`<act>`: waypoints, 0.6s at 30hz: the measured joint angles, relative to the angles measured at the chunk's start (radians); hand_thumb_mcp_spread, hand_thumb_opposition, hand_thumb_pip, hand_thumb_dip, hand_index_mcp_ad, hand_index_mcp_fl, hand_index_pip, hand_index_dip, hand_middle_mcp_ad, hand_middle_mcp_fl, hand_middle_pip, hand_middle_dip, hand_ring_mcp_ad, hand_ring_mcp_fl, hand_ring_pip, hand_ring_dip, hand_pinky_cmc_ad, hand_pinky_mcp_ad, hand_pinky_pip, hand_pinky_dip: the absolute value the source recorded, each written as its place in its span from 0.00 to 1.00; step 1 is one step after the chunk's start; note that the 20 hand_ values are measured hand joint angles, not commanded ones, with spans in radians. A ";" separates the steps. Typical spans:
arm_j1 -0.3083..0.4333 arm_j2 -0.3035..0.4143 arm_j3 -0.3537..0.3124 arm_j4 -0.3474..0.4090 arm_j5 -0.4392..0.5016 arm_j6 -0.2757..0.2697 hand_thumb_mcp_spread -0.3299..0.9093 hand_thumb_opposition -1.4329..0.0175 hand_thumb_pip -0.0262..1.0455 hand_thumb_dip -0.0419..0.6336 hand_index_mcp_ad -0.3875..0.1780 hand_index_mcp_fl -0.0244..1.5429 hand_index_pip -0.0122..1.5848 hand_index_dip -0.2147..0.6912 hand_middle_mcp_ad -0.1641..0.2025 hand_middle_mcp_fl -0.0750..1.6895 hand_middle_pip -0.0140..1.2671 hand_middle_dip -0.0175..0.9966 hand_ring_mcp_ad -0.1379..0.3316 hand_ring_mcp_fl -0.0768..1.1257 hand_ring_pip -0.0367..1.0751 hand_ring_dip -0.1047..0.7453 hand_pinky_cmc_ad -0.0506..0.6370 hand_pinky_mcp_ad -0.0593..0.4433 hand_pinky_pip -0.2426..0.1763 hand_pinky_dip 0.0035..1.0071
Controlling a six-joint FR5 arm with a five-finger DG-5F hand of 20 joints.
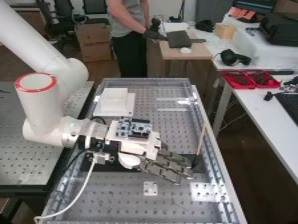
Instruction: Grab the pcb board and place it in the clear container
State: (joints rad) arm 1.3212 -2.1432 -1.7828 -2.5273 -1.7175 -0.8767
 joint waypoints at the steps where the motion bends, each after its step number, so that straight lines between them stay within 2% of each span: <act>1: 0.000 0.000 0.001 0.000 0.000 0.002 0.69 0.34 0.64 0.43 0.48 0.32 0.94 0.32 0.62 0.12 0.12 0.14 0.72 0.08 0.11 0.12 0.45 0.45 0.37 0.23; 11: 0.001 0.015 0.005 -0.004 0.003 0.028 0.69 0.33 0.64 0.43 0.48 0.33 0.94 0.32 0.61 0.12 0.12 0.14 0.72 0.08 0.12 0.13 0.49 0.46 0.37 0.22; 18: 0.000 0.079 -0.001 -0.003 0.001 0.052 0.69 0.33 0.64 0.43 0.48 0.33 0.94 0.32 0.62 0.13 0.12 0.14 0.72 0.09 0.11 0.12 0.48 0.45 0.37 0.22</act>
State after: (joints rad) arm 1.3211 -2.0638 -1.7839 -2.5307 -1.7161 -0.8252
